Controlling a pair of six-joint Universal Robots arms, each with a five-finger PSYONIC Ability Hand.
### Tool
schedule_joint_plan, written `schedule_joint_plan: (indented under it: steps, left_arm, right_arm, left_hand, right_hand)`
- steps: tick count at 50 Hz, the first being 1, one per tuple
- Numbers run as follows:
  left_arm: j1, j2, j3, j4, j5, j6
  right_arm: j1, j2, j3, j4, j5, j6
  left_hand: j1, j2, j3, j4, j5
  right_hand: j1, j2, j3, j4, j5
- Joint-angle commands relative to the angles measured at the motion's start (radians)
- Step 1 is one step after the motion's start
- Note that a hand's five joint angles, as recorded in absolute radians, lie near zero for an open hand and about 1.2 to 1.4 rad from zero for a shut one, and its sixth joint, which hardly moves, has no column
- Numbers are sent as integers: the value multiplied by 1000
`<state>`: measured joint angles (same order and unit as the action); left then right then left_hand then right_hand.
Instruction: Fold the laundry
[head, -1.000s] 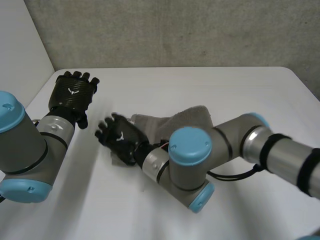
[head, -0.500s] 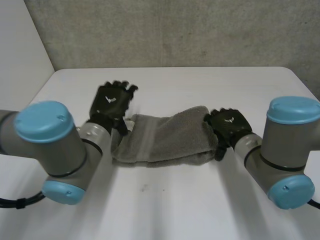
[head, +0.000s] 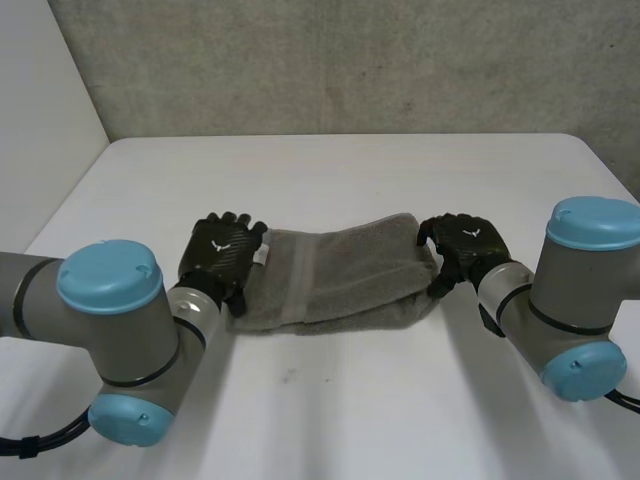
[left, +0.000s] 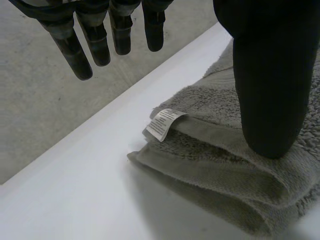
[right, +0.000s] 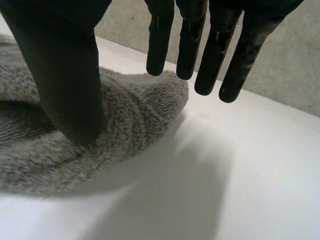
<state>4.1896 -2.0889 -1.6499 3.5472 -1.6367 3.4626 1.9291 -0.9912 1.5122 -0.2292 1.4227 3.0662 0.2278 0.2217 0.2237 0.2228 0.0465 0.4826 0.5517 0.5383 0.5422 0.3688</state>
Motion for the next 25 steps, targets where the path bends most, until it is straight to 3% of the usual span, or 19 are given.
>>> schedule_joint_plan:
  steps: [1, 3, 5, 8, 10, 16, 25]
  left_arm:
    - [3, 49, -8, -2, -9, -2]
    - [6, 76, -8, -2, -9, -8]
    - [6, 88, -8, -2, -9, -8]
    - [10, 111, -16, -4, -9, -10]
    - [12, 124, -22, -4, -9, -10]
    - [29, 170, -57, -4, -9, -10]
    - [60, 225, -73, -5, -12, -11]
  right_arm:
    - [1, -4, 43, 27, -1, 34]
    - [1, -1, 46, 22, -4, 34]
    - [1, 17, 37, 14, -5, 34]
    - [1, 36, 26, 8, -4, 34]
    - [1, 62, -4, -1, -4, 31]
    - [14, 51, -64, -4, -4, -7]
    - [284, 61, -289, 4, -16, -144]
  left_hand:
    - [18, 24, 22, 23, 25]
    - [18, 24, 22, 23, 25]
    - [15, 21, 19, 20, 22]
    - [15, 21, 19, 20, 22]
    - [15, 21, 19, 20, 22]
    - [12, 18, 16, 17, 19]
    - [12, 18, 16, 17, 19]
  right_hand:
    - [125, 56, 69, 65, 64]
    - [166, 97, 110, 106, 105]
    - [429, 360, 373, 369, 368]
    - [571, 502, 515, 512, 510]
    - [912, 843, 857, 853, 852]
    - [914, 845, 858, 854, 853]
    - [914, 845, 858, 854, 853]
